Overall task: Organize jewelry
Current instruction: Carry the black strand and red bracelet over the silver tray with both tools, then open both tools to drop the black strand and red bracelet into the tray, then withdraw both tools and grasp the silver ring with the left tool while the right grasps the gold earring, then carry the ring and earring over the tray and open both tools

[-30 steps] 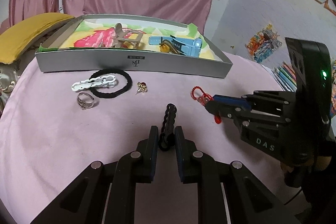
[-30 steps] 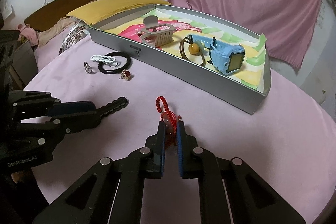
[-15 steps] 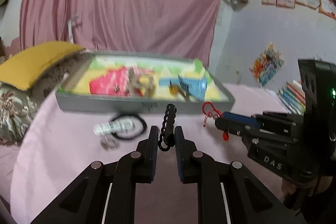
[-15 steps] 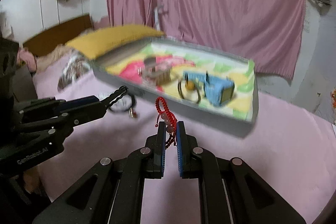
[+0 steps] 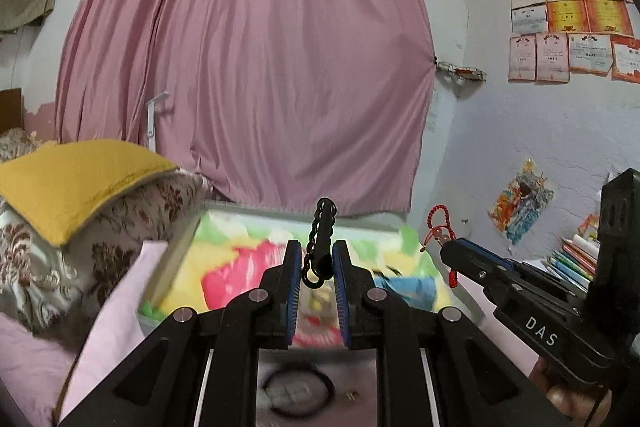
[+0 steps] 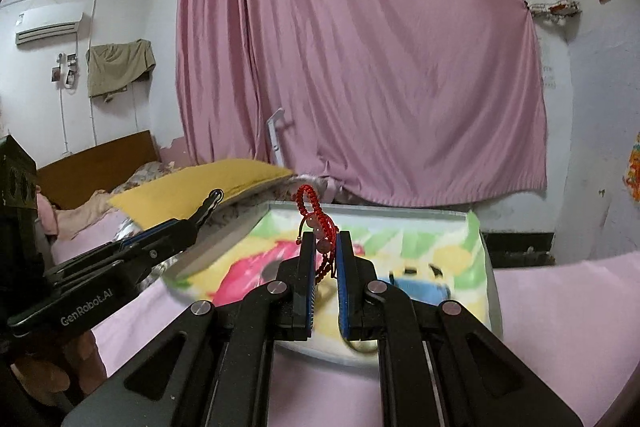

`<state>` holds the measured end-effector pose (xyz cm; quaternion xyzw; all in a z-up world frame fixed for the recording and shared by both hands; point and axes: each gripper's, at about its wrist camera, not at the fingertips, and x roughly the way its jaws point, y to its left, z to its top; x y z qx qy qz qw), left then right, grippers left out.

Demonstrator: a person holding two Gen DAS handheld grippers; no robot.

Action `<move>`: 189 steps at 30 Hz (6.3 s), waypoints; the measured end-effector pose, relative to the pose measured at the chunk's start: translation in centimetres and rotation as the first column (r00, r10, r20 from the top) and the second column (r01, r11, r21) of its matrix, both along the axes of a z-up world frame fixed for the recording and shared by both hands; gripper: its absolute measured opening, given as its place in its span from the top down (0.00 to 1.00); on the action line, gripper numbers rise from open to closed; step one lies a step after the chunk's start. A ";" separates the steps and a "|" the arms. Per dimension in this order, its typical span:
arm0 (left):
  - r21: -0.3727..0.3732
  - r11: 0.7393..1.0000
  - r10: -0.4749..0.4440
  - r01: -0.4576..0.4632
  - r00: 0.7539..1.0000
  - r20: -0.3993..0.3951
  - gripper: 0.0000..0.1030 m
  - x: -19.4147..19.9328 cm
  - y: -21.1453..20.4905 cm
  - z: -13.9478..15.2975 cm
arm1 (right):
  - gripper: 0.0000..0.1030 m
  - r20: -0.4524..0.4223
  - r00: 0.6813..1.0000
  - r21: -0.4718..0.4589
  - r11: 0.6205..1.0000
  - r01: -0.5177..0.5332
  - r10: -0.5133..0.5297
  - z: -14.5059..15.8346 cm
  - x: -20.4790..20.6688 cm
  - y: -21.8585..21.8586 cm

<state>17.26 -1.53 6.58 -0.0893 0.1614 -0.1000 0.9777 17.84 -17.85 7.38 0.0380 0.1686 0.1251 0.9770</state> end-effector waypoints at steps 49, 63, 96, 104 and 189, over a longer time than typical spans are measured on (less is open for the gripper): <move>-0.013 1.000 -0.006 0.001 0.902 -0.431 0.78 9.4 3.6 -6.1 | 0.80 -0.360 0.933 -0.079 0.997 -0.026 -0.005 -5.7 7.7 2.2; -0.034 0.995 0.084 -0.096 0.963 -0.255 0.13 5.9 5.6 -3.5 | 0.17 -0.094 0.993 0.003 0.998 0.069 -0.069 -2.0 2.1 -0.1; 0.044 0.998 0.051 -0.043 0.973 -0.224 0.01 -4.1 6.6 -3.1 | 0.02 -0.112 0.994 -0.088 0.996 -0.014 0.004 -2.4 -5.0 0.0; -0.054 0.996 0.044 -0.068 0.931 -0.363 0.04 -3.6 7.4 -5.6 | 0.02 -0.261 0.965 -0.050 0.997 -0.050 0.035 -4.0 -3.4 -0.2; -0.014 1.000 -0.010 0.010 0.999 -0.043 0.94 1.0 1.6 0.2 | 0.90 0.014 0.999 0.004 1.000 0.029 -0.029 0.8 -0.1 -0.5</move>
